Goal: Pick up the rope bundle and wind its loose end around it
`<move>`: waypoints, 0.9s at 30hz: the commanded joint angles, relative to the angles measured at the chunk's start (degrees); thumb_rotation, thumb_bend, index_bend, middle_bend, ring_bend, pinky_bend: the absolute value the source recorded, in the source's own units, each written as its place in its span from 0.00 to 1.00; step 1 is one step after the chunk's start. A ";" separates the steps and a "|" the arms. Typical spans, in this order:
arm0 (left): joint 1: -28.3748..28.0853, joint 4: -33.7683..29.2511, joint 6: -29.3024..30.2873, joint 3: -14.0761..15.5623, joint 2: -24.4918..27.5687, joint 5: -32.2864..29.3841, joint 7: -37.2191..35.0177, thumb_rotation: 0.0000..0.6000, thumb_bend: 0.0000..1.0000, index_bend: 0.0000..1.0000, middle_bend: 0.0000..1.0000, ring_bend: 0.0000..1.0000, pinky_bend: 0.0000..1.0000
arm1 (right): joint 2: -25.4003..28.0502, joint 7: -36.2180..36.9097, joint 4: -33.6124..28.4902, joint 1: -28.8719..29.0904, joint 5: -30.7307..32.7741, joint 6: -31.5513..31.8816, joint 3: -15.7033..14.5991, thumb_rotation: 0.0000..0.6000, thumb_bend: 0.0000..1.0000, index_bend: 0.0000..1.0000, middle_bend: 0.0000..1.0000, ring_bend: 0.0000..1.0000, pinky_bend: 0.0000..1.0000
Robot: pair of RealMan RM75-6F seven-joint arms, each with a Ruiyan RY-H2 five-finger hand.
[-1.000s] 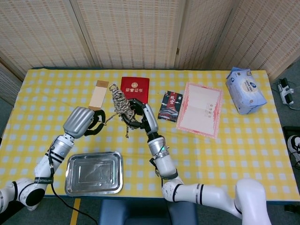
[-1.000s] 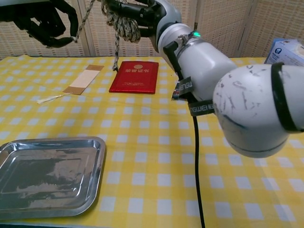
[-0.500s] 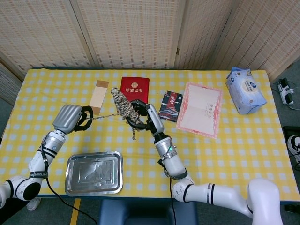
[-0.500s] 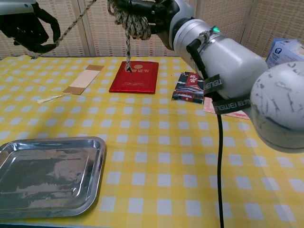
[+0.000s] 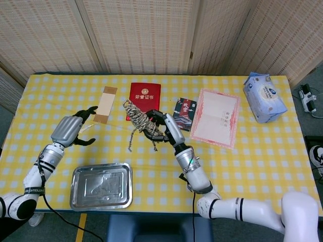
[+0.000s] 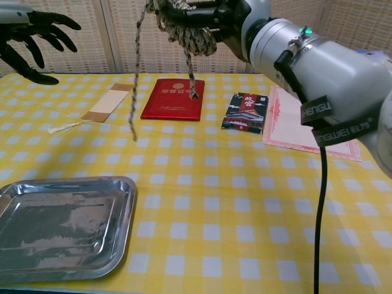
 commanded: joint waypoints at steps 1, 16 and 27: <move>2.23 1.28 4.01 0.11 -0.50 -0.03 0.64 1.00 0.23 0.00 0.08 0.06 0.25 | 2.20 -0.99 -1.73 -1.35 0.71 -0.46 -0.92 1.00 0.61 0.83 0.68 0.77 0.69; 15.63 11.88 23.14 4.52 -7.18 1.02 5.75 1.00 0.23 0.00 0.10 0.11 0.24 | 12.93 0.53 -9.63 -5.92 2.01 -4.41 -2.67 1.00 0.61 0.84 0.69 0.77 0.69; 25.17 14.64 30.89 9.35 -8.73 7.47 1.99 1.00 0.25 0.06 0.11 0.11 0.21 | 15.28 2.25 -10.83 -6.73 1.19 -4.80 -3.05 1.00 0.61 0.84 0.69 0.77 0.69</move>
